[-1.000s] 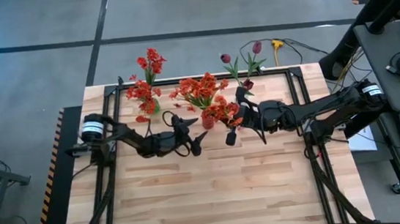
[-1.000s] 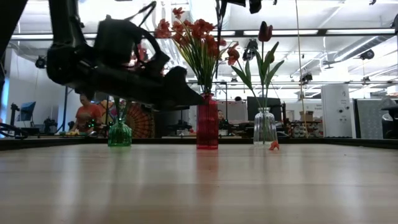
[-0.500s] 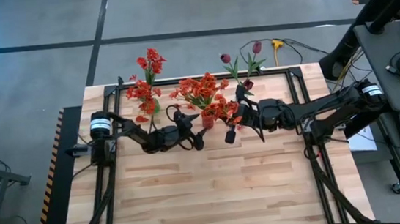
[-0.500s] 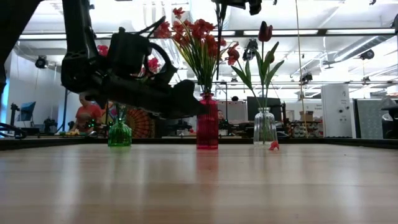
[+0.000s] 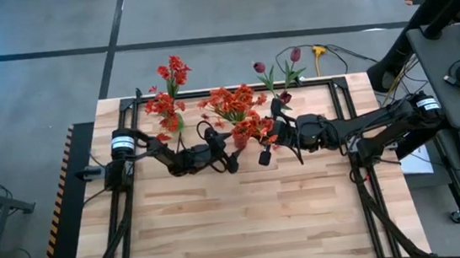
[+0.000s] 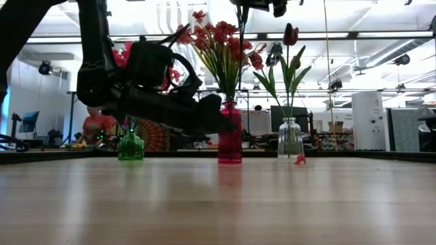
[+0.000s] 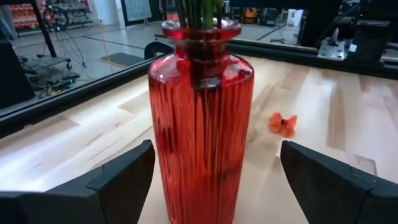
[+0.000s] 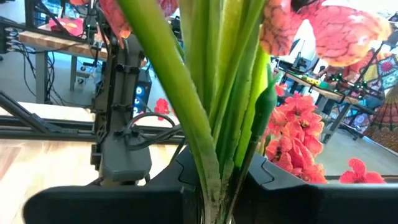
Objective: Sort flowers into vase by color
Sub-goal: Put the orange flowers into the red vase
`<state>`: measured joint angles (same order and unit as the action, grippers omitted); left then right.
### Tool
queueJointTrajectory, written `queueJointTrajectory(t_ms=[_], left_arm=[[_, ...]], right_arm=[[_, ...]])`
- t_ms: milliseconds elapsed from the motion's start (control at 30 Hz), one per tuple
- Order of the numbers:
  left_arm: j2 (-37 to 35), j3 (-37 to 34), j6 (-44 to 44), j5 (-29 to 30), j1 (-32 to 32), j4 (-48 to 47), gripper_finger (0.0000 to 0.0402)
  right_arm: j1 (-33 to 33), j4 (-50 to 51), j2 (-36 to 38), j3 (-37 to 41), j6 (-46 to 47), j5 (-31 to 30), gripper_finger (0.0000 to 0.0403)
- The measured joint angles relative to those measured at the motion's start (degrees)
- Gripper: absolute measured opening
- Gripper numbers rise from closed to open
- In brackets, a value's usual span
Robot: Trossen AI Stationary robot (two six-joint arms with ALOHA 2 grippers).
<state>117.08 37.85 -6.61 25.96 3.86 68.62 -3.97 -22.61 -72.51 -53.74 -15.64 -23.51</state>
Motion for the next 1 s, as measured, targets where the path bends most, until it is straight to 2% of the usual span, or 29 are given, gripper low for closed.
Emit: queueJointTrajectory(t_ms=[400,600,1000], left_arm=[[0.0,0.1,0.9,0.8,1.3,0.0,0.0327],[0.0,1.3,4.2,-2.9,1.4,-0.1,0.0327],[0.0,1.5,4.4,-3.0,2.0,-0.3,0.0327]], right_arm=[[0.0,0.0,0.0,0.3,-0.1,0.0,0.0043],[0.1,0.0,0.0,0.3,-0.4,0.0,0.0043],[0.2,-0.4,-0.5,0.7,-0.4,0.0,0.0043]])
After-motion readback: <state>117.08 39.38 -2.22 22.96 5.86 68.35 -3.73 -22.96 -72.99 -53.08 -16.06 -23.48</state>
